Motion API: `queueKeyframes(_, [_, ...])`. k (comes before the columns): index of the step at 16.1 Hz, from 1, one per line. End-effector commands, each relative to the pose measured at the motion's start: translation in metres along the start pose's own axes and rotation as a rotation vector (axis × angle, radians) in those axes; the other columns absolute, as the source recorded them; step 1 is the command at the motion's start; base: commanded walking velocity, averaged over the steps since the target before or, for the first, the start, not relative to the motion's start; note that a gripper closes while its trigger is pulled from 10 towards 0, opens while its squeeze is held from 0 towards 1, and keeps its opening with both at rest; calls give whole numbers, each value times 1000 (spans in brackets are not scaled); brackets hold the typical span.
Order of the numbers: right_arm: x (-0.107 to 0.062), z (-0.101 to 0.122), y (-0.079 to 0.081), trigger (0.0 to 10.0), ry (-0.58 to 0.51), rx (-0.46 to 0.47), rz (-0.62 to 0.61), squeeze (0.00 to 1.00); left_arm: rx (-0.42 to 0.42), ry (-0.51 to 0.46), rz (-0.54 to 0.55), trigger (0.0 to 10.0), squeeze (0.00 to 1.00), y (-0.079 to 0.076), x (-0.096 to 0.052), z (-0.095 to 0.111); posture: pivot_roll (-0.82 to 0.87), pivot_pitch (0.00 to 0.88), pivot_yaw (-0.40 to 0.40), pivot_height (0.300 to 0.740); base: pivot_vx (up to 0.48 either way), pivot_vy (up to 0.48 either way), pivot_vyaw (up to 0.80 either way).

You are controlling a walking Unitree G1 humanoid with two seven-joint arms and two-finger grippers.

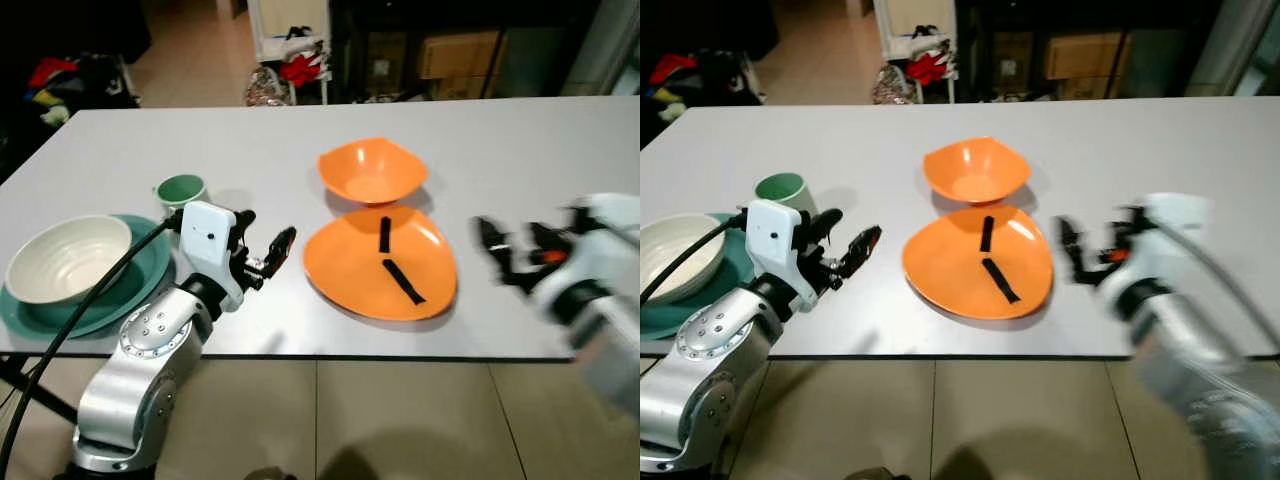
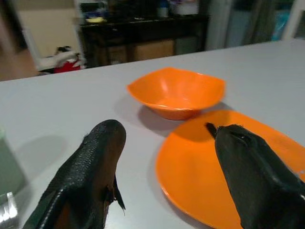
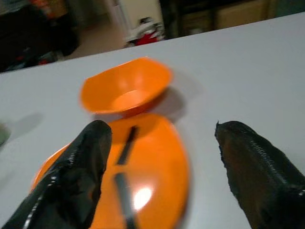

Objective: Setting the table

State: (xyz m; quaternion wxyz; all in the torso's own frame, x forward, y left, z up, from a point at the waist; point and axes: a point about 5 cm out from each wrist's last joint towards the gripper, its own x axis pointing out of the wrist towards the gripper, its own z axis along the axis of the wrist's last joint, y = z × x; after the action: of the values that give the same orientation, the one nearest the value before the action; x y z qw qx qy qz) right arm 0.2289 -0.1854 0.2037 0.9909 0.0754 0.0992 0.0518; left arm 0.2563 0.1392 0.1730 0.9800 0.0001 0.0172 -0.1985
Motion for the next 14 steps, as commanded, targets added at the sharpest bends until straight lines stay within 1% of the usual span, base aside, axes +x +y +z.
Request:
queueKeyframes(1, [0, 3, 9, 10000, -36, -29, 25, 1000, 24, -25, 34, 10000, 0, 2, 1, 6, 12, 0, 77, 740, 0, 0, 800])
queueKeyframes(2, [3, 1, 21, 10000, -70, -90, 67, 1000, 39, -11, 81, 10000, 0, 2, 3, 3, 33, 0, 62, 740, 0, 0, 800])
queueKeyframes(3, [7, 0, 25, 10000, -99, -154, 73, 1000, 58, 11, 133, 10000, 0, 4, 1, 1, 56, 0, 47, 740, 0, 0, 800])
queueKeyframes(4, [11, 1, 25, 10000, -132, -230, 49, 1000, 76, 18, 185, 10000, 0, 9, -1, 1, 69, 0, 42, 740, 0, 0, 800])
queueKeyframes(5, [14, 1, 24, 10000, -146, -255, 37, 1000, 101, -10, 232, 10000, 0, 14, -4, 5, 71, 0, 42, 740, 0, 0, 800])
queueKeyframes(6, [15, 0, 23, 10000, -159, -280, 24, 1000, 114, -28, 251, 10000, 0, 17, -5, 6, 61, 0, 48, 740, 0, 0, 800])
queueKeyframes(7, [15, -2, 24, 10000, -174, -301, 7, 1000, 155, -83, 299, 10000, 0, 21, -1, 7, 29, 0, 66, 740, 0, 0, 800])
queueKeyframes(8, [14, -4, 23, 10000, -176, -305, 4, 1000, 166, -101, 313, 10000, 0, 20, 1, 7, 25, 0, 67, 740, 0, 0, 800])
queueKeyframes(9, [15, -6, 22, 10000, -173, -293, 2, 1000, 152, -105, 321, 10000, 0, 19, 3, 7, 27, 0, 67, 740, 0, 0, 800])
queueKeyframes(10, [16, -11, 18, 10000, -169, -264, -6, 1000, 149, -146, 352, 10000, 20, 15, 4, 10, 41, 0, 59, 740, 0, 0, 800])
queueKeyframes(11, [18, -17, 14, 10000, -166, -218, -24, 1000, 153, -148, 340, 10000, 4, 13, 3, 11, 52, 0, 54, 740, 0, 0, 800])
queueKeyframes(12, [20, -18, 12, 10000, -167, -206, -30, 1000, 154, -145, 337, 10000, 0, 13, 2, 11, 60, 0, 54, 740, 0, 0, 800])
queueKeyframes(14, [21, -20, 13, 10000, -192, -202, -42, 1000, 173, -162, 332, 10000, 0, 19, 3, 9, -5, 0, 98, 740, 0, 0, 800])
